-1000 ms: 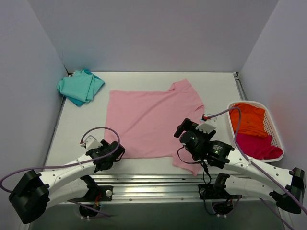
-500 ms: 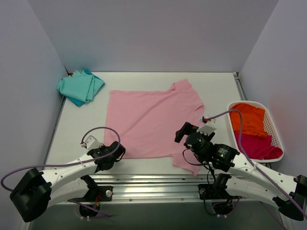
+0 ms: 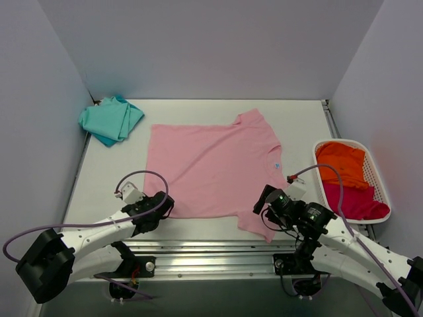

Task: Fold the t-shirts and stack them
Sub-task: Flatten the tshirt out

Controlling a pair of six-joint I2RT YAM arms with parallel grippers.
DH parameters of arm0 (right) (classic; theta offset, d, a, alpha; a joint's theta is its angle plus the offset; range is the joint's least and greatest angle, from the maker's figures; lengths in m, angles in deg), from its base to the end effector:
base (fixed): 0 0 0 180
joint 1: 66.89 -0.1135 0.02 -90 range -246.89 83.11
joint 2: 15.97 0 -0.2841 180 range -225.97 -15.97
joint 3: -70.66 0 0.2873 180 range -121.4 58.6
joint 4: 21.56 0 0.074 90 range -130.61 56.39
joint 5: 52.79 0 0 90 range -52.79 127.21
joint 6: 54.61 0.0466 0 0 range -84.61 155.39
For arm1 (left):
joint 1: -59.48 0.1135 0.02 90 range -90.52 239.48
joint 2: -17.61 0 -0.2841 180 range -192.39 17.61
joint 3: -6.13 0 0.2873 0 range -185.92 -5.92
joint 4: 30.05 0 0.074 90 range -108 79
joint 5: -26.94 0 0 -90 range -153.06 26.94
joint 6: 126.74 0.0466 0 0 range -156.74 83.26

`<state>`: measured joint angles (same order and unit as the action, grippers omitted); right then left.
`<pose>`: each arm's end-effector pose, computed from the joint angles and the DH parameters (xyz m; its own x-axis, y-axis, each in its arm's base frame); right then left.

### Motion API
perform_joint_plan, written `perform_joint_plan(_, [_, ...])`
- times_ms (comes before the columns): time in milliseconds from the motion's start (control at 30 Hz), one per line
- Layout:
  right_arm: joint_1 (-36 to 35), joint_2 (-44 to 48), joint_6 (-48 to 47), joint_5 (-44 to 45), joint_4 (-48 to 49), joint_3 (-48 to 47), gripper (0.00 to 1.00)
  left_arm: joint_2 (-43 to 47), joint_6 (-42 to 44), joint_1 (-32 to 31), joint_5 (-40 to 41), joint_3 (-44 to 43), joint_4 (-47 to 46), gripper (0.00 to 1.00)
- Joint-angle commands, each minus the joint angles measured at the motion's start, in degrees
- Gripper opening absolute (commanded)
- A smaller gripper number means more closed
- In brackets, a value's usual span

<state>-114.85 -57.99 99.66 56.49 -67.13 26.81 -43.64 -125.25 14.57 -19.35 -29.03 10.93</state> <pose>0.1329 0.1244 0.2313 -0.6886 0.5061 -0.5193 0.1821 0.8139 0.5517 0.1526 -0.1066 0.1371 -0.3365 -0.6849 -0.6463 -0.6437 0.6682 -0.3729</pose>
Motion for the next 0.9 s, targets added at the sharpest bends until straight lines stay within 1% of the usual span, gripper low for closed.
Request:
perform_joint_plan(0, [0.2, -0.4, 4.2, -3.4, -8.2, 0.8, 1.00, -0.1, 4.3, 1.6, 1.0, 0.5, -6.5, 0.02])
perform_joint_plan(33, [0.1, -0.1, 6.5, -4.3, -8.4, 1.1, 0.99, -0.2, 5.2, 1.9, 0.4, 1.0, -7.5, 0.02])
perform_joint_plan(133, [0.0, 2.3, 9.5, -5.0, -7.1, 3.3, 0.98, -0.3, 8.1, 3.8, -1.4, 1.9, -10.9, 0.02])
perform_joint_plan(200, [0.2, 2.1, 11.1, -5.5, -6.0, 4.7, 0.97, 0.1, 9.9, 5.0, -2.5, 2.3, -12.6, 0.02])
perform_joint_plan(300, [0.2, -0.7, 12.7, -5.3, -4.9, 4.9, 0.97, 0.9, 11.9, 6.1, -3.4, 3.2, -14.1, 0.02])
perform_joint_plan(433, [0.4, -8.1, 13.5, -4.6, -3.4, 4.7, 0.98, 2.5, 14.5, 8.3, -5.5, 4.8, -17.0, 0.02])
perform_joint_plan(567, [0.7, -14.0, 13.7, -7.6, 2.9, 7.2, 0.97, 2.5, 15.8, 9.3, -6.1, 5.4, -18.9, 0.02])
perform_joint_plan(633, [0.9, -17.3, 13.4, -7.9, 5.3, 6.8, 0.96, 2.1, 16.6, 9.6, -6.4, 5.4, -19.3, 0.02])
perform_joint_plan(833, [0.9, -21.3, 13.1, -8.6, 7.1, 6.3, 0.92, 2.2, 17.8, 10.3, -7.4, 5.7, -20.6, 0.02])
perform_joint_plan(867, [0.8, -21.4, 13.1, -8.8, 7.3, 6.4, 0.89, 2.1, 17.8, 10.4, -7.4, 5.7, -20.8, 0.02])
